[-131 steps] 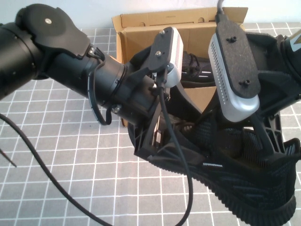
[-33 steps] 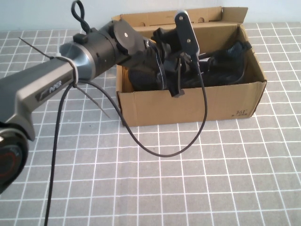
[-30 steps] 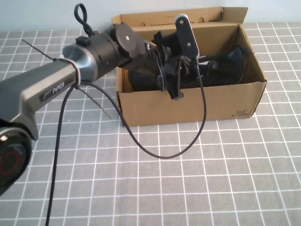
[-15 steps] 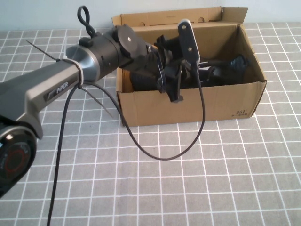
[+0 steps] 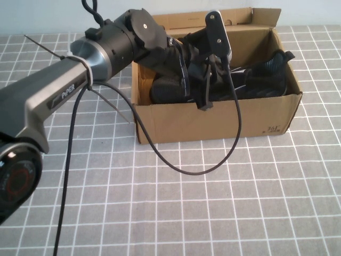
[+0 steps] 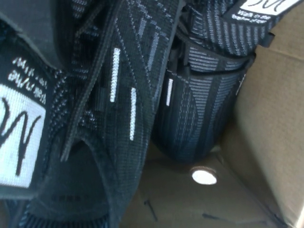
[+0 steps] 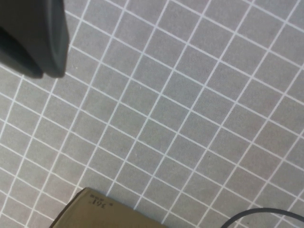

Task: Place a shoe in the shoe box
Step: Place the shoe in the shoe box

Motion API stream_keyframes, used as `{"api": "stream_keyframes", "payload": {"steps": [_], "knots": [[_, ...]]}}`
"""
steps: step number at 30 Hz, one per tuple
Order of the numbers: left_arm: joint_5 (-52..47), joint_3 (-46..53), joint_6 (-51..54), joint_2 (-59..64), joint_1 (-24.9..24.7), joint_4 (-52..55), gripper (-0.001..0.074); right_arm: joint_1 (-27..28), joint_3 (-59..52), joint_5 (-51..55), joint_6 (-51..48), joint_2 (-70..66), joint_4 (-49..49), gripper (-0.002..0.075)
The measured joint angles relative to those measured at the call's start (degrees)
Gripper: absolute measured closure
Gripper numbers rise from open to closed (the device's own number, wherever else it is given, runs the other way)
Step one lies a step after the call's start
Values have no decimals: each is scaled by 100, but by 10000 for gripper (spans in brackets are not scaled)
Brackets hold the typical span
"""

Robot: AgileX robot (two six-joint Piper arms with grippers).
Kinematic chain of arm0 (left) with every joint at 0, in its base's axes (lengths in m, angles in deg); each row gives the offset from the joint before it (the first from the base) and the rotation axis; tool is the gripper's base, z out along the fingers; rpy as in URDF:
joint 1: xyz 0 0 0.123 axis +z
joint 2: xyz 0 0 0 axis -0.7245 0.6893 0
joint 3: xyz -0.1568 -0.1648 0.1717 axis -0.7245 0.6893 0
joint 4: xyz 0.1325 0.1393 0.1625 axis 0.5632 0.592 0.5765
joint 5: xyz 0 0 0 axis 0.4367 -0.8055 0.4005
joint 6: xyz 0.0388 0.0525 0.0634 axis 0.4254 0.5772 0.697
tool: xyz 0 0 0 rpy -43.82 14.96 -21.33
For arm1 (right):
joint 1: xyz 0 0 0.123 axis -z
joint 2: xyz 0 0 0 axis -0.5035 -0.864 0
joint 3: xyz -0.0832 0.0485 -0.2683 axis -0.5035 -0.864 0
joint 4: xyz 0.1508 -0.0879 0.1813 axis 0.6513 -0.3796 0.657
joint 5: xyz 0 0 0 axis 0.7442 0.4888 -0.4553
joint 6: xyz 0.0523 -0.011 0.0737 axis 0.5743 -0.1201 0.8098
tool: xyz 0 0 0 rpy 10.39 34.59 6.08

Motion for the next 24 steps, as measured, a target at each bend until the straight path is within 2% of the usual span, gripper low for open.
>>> {"api": "stream_keyframes", "payload": {"steps": [22, 24], "knots": [[-15, -26, -33, 434, 10, -46, 715, 0, 0, 0, 0, 0, 21, 742], [-87, -26, -33, 443, 10, -46, 697, 0, 0, 0, 0, 0, 29, 742]]}}
